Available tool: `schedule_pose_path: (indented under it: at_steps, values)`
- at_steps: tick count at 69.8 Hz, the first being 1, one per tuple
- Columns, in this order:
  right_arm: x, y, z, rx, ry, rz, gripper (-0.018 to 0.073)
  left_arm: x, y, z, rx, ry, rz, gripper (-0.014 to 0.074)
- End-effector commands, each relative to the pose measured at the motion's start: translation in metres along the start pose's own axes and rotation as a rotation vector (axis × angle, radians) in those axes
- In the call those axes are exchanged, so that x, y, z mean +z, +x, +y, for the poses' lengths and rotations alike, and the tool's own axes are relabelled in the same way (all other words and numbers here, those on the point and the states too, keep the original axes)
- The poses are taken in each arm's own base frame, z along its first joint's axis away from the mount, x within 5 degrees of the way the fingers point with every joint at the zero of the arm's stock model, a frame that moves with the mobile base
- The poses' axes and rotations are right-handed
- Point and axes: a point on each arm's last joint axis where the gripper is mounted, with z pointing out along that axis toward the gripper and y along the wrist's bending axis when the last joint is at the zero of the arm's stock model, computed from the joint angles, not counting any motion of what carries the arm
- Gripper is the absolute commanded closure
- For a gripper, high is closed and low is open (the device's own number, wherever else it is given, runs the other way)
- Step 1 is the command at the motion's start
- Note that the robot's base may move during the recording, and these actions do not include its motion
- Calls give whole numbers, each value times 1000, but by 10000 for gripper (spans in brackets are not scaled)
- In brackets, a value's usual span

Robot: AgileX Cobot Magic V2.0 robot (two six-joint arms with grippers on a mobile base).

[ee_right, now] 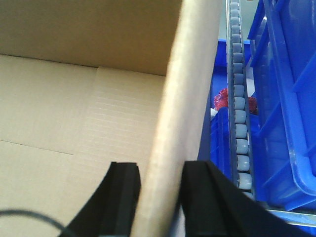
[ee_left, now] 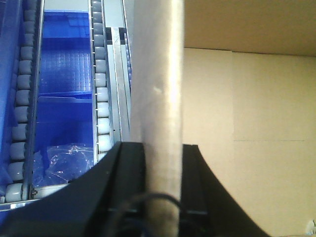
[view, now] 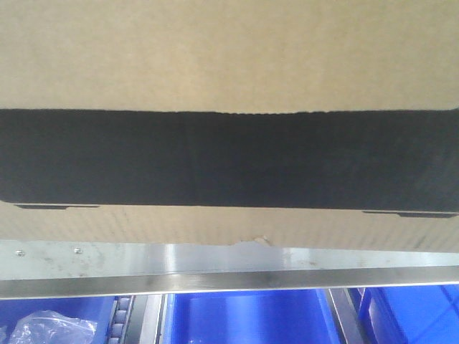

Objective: Grab box from left shelf to table start
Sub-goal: 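Lift the box with both grippers and pull it off the shelf, then hold the box with both grippers while the base turns away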

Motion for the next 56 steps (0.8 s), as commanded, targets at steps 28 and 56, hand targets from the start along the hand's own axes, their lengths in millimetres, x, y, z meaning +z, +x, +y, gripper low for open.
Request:
schedule_pose_path:
  at_steps: [28,56]
  values:
    - [-9,-22,3,9,-26,-189,501,-17,-19,-15,-102,205,-160,701]
    - [-9,-22,3,9,-26,-189,501,-17,-19,-15,-102,205,-160,701]
